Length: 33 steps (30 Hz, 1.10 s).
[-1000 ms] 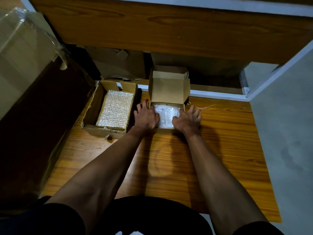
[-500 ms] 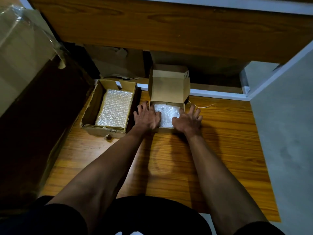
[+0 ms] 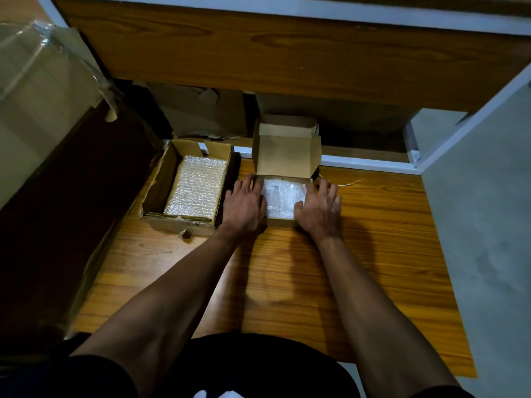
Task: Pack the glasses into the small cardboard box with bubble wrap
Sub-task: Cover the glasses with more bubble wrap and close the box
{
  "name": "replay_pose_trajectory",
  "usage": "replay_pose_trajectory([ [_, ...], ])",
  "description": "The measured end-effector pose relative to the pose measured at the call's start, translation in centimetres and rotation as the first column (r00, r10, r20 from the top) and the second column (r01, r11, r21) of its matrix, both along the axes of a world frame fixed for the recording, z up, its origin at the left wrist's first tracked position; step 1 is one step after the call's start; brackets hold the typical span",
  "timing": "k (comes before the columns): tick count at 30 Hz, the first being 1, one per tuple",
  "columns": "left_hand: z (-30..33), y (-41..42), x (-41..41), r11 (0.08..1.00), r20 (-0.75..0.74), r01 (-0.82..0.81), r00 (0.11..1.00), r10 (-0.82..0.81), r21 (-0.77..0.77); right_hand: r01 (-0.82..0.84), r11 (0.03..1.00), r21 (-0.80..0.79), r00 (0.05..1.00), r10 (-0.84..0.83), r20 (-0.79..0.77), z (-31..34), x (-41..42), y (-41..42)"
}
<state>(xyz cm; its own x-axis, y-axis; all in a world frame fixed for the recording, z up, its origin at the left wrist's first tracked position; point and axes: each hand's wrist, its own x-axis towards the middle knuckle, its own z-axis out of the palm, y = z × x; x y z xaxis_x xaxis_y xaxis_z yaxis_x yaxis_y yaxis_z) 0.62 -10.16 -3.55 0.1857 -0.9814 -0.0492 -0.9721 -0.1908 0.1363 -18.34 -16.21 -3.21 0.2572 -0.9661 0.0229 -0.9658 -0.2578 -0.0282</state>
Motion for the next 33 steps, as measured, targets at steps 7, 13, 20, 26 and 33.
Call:
replay_pose_trajectory([
  [7, -0.6, 0.7, -0.9, 0.997, -0.024, -0.059, 0.998, 0.060, 0.044, 0.012, 0.999, 0.036, 1.000, -0.011, -0.019, -0.6, -0.8, 0.5],
  [13, -0.6, 0.2, -1.8, 0.983, -0.158, -0.148, 0.974, 0.164, 0.111, 0.054, 0.990, 0.132, 0.998, -0.051, -0.029, -0.3, -0.1, 0.4],
  [20, 0.1, 0.3, -1.3, 0.979, -0.176, -0.127, 0.972, 0.155, 0.160, 0.039, 0.986, 0.160, 0.999, -0.033, -0.040, 0.3, -0.2, 0.4],
  [26, 0.3, 1.9, -0.9, 0.992, 0.000, -0.066, 0.998, 0.067, -0.105, -0.004, 0.989, -0.145, 0.999, 0.012, 0.050, -0.2, -1.3, 1.4],
  [33, -0.4, 2.3, -1.2, 0.996, 0.069, -0.065, 0.995, 0.068, -0.053, 0.005, 1.000, -0.017, 0.999, -0.006, -0.046, 1.1, -0.7, 1.4],
])
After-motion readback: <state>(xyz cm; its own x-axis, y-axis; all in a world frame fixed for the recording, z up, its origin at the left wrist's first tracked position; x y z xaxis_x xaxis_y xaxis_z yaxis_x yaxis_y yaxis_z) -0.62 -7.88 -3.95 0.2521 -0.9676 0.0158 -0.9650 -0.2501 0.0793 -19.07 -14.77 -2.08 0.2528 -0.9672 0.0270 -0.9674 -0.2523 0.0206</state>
